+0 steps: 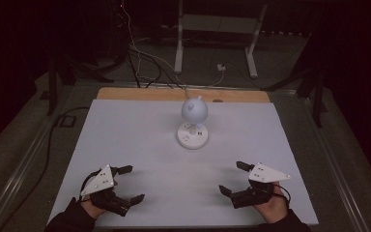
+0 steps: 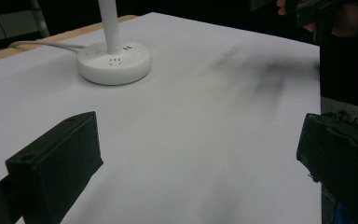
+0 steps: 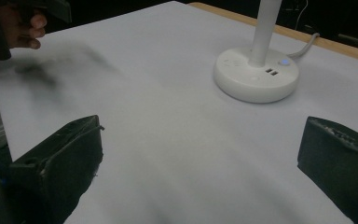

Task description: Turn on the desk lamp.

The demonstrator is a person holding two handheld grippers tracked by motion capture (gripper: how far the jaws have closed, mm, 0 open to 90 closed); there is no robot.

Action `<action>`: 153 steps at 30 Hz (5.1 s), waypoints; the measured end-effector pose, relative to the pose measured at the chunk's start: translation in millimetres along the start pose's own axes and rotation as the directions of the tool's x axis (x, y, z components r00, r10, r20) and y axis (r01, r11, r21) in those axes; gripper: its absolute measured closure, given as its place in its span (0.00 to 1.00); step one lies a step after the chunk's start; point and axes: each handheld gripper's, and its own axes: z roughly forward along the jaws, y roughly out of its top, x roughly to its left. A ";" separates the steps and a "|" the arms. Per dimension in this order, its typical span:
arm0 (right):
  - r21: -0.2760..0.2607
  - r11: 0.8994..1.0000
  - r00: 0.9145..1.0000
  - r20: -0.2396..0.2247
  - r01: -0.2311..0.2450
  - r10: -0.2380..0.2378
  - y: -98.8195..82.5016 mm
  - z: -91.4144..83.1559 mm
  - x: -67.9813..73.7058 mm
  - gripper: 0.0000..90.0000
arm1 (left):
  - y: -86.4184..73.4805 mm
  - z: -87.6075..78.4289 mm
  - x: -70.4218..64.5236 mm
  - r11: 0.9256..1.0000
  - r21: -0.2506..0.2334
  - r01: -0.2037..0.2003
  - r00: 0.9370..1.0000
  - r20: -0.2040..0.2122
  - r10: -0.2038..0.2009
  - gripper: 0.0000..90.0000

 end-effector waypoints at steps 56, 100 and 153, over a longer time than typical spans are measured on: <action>0.003 1.000 0.995 0.100 -0.027 0.027 33.6 55.4 -28.4 0.00 | 0.2 -0.4 -0.1 1.000 0.003 0.001 1.000 0.006 -0.001 0.00; -0.021 0.996 0.980 0.181 -0.083 0.085 50.4 132.0 -53.4 0.13 | 0.6 -1.4 0.0 1.000 0.002 0.011 1.000 0.014 -0.011 0.00; 0.146 0.982 0.963 0.260 -0.116 0.075 37.7 171.5 -56.1 1.00 | 0.6 -1.4 0.1 1.000 0.003 0.016 1.000 0.020 -0.016 0.00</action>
